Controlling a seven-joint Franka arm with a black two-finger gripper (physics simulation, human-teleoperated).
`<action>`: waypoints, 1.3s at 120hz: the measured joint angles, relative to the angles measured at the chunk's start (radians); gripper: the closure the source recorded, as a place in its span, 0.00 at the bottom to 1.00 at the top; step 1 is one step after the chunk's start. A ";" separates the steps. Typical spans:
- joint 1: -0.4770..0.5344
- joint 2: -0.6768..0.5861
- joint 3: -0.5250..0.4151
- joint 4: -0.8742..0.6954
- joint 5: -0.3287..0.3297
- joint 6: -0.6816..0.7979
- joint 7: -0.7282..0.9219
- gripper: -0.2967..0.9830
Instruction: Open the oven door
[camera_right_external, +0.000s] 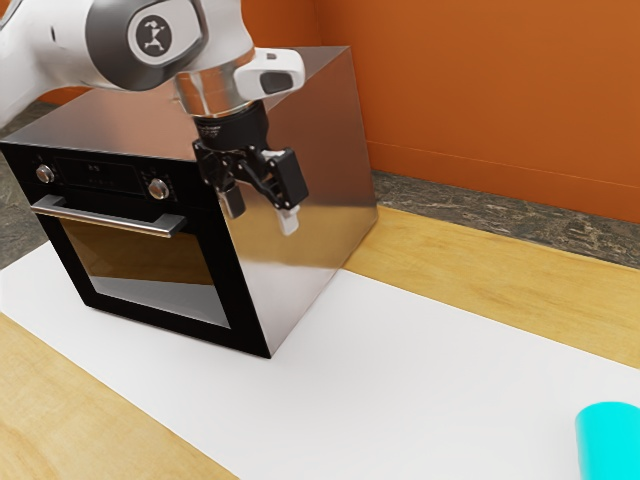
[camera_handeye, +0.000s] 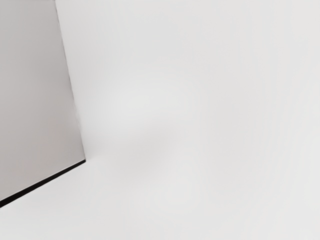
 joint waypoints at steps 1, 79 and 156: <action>0.000 0.000 0.000 0.000 0.000 0.000 0.000 0.23; 0.032 -0.883 0.243 -0.719 0.170 0.272 0.681 0.23; -0.109 -0.674 0.381 -0.760 0.226 0.548 1.429 0.23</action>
